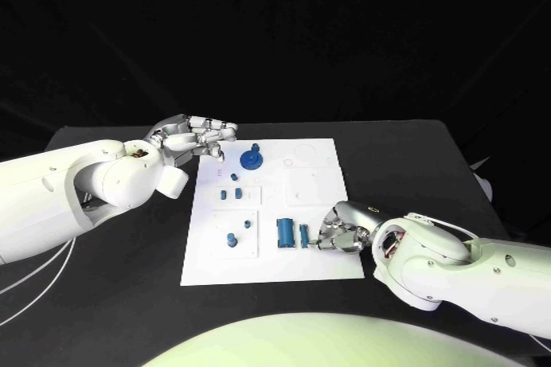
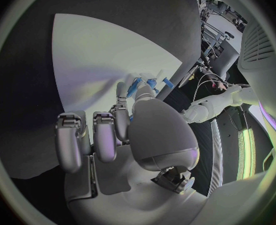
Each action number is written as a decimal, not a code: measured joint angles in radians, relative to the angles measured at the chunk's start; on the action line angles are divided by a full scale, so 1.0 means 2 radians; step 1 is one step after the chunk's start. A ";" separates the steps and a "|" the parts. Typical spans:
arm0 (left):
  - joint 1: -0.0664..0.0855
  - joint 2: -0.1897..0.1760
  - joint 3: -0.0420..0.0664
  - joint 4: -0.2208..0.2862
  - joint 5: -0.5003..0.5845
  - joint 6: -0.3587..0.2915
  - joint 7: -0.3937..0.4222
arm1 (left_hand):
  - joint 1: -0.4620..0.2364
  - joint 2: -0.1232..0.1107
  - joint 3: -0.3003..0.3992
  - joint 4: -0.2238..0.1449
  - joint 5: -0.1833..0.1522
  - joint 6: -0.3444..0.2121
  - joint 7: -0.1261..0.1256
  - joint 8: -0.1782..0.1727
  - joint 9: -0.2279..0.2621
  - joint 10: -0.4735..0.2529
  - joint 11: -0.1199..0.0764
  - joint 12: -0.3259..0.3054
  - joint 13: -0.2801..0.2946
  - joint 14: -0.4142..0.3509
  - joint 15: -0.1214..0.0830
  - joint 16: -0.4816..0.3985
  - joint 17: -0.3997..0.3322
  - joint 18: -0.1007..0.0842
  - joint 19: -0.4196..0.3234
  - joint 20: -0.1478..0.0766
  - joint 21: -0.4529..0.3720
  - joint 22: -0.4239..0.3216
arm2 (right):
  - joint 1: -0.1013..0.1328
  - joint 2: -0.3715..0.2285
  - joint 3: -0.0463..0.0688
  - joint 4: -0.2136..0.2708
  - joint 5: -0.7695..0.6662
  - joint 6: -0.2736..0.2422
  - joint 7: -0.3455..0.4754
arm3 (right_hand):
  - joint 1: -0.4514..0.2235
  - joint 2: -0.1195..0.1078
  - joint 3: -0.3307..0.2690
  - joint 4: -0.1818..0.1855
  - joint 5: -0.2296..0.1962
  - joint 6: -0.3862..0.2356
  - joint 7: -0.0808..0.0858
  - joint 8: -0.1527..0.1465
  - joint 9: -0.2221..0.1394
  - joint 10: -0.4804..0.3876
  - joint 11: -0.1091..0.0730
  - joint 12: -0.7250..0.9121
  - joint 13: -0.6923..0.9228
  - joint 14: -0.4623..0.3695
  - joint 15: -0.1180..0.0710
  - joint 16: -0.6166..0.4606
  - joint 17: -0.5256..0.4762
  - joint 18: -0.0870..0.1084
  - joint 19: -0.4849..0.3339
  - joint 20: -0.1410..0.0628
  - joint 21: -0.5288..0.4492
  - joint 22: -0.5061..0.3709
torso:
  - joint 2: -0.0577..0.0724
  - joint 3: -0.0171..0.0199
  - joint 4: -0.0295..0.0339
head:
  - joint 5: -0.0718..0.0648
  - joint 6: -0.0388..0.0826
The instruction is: Assemble the parts on the task board
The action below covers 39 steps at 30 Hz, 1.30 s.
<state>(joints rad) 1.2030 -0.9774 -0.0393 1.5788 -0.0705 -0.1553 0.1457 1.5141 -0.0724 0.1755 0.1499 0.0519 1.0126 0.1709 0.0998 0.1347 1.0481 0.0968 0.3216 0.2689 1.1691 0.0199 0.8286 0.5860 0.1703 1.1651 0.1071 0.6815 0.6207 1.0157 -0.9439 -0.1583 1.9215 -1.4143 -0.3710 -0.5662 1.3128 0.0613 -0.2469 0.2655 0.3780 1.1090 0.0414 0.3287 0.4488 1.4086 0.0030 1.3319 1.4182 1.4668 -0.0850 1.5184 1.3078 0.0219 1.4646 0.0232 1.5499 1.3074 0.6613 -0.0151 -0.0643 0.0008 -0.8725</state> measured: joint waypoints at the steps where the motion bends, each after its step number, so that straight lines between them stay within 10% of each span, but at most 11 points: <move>1: 0.000 0.000 0.000 0.000 0.000 0.000 0.000 | 0.000 0.000 0.000 0.000 0.000 0.000 0.000 0.000 0.000 0.000 0.000 0.000 0.000 0.000 0.000 0.000 0.000 0.000 0.000 0.000 0.000 0.000 | 0.000 0.001 0.000 -0.001 0.000 0.000 0.000 | 0.000 0.000 0.000 0.001 0.001 0.000 0.000 0.000 0.000 0.000 0.000 0.000 0.000 0.000 0.000 0.000 0.000 0.000 0.000 0.000 0.000 0.000 | 0.000 0.0000 0.0000 | 0.000 0.000; 33: 0.000 -0.001 0.000 0.000 -0.001 0.000 -0.001 | 0.000 0.000 0.002 -0.002 0.000 0.000 0.000 0.000 0.000 -0.001 0.001 0.002 0.000 0.000 0.000 0.000 0.000 0.000 0.000 0.000 -0.002 0.000 | 0.001 0.009 0.000 -0.010 -0.004 -0.003 0.007 | 0.011 0.004 0.000 0.001 0.003 -0.003 0.000 0.000 0.001 0.000 0.000 0.000 0.018 0.000 0.000 0.000 0.000 0.000 0.000 0.000 -0.004 0.000 | -0.001 -0.0005 -0.0005 | 0.001 0.000; 39: 0.000 0.002 0.000 -0.006 -0.001 0.000 0.000 | 0.000 0.000 0.002 -0.002 0.000 0.000 0.000 0.002 0.000 -0.002 0.002 0.002 0.000 -0.002 0.002 0.000 -0.001 0.000 0.000 0.000 -0.002 0.000 | 0.017 -0.003 0.001 -0.017 0.039 -0.015 0.074 | 0.040 -0.002 0.003 -0.002 0.003 -0.033 0.015 -0.019 -0.008 -0.027 -0.004 -0.032 0.039 -0.001 0.003 -0.039 0.000 0.003 0.001 0.001 -0.087 0.000 | -0.003 -0.0011 -0.0008 | -0.001 0.005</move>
<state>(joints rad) 1.2028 -0.9726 -0.0401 1.5672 -0.0731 -0.1550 0.1450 1.5141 -0.0724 0.1795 0.1460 0.0519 1.0126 0.1709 0.1036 0.1346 1.0445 0.1004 0.3254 0.2688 1.1656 0.0233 0.8286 0.5836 0.1702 1.1651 0.1070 0.6774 0.6208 1.0493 -0.9499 -0.1569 1.8866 -1.3359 -0.4011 -0.4189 1.3938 0.0579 -0.2407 0.2621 0.3834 1.0429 0.0710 0.2908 0.4338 1.3555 -0.0060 1.2681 1.4969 1.4649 -0.0799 1.4400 1.3074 0.0271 1.4672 0.0259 1.3764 1.3079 0.6551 -0.0173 -0.0660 -0.0010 -0.8618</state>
